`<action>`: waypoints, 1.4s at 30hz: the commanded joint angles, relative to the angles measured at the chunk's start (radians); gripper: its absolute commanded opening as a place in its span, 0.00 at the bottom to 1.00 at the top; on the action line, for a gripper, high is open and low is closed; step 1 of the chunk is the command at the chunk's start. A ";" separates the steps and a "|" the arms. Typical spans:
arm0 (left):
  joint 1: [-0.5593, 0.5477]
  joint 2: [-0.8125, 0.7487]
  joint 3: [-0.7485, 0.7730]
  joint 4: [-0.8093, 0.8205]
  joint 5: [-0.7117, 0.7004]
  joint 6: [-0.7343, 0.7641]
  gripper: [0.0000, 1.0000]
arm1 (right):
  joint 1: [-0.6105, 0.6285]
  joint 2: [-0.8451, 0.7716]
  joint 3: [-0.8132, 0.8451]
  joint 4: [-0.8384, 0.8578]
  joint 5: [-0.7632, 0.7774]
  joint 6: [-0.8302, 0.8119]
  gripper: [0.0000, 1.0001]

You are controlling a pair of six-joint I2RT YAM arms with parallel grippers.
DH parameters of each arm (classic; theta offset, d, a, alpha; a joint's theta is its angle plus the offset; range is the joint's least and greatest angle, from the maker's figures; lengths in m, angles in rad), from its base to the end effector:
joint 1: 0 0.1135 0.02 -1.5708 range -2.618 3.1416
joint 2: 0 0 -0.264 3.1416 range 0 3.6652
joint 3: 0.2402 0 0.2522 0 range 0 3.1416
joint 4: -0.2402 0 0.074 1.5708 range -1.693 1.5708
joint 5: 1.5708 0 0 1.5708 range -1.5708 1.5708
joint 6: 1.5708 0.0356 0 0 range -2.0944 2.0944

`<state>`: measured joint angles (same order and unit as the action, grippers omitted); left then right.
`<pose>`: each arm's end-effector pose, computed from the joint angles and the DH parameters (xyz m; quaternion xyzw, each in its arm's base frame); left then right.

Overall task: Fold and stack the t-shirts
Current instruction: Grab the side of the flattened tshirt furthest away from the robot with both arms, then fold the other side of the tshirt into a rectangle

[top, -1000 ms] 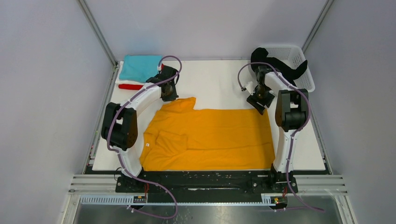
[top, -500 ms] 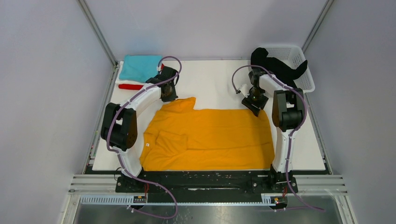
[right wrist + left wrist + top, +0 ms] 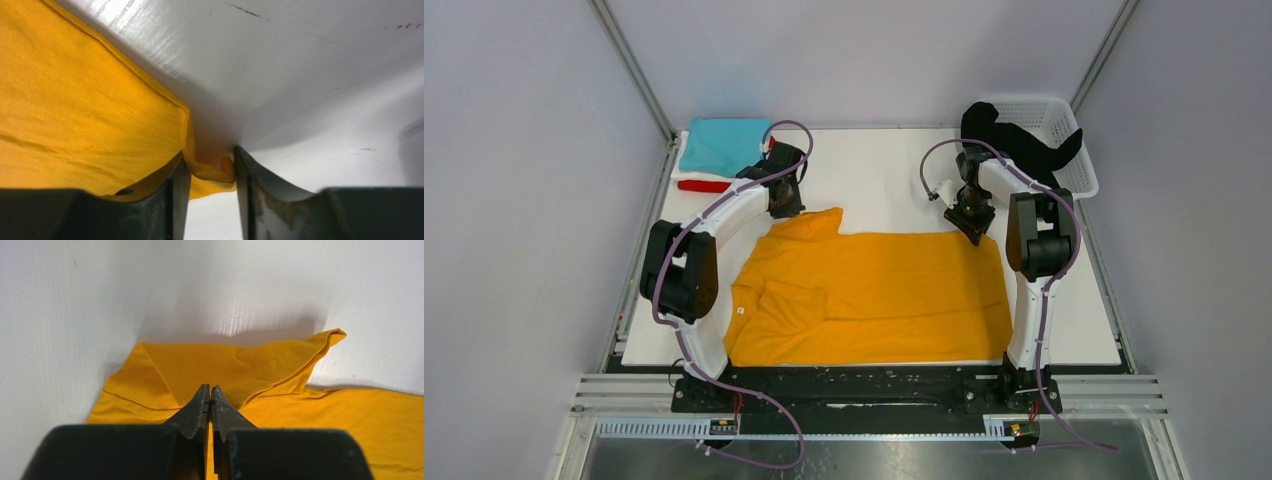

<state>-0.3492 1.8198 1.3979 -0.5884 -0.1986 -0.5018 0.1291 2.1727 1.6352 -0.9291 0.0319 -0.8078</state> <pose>0.3698 -0.1272 0.2315 -0.1002 0.9514 -0.0268 0.2900 0.4186 0.0532 0.1482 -0.4501 0.8913 -0.0324 0.0438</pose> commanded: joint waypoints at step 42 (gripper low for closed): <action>-0.222 -0.958 -0.557 -0.255 -0.130 -0.382 0.00 | 0.241 -0.639 -0.649 0.356 0.394 0.097 0.08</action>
<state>-0.5430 0.9325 0.8642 -0.7788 -0.2974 -0.8104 0.3466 1.6005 1.0084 -0.5831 0.3241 -0.7509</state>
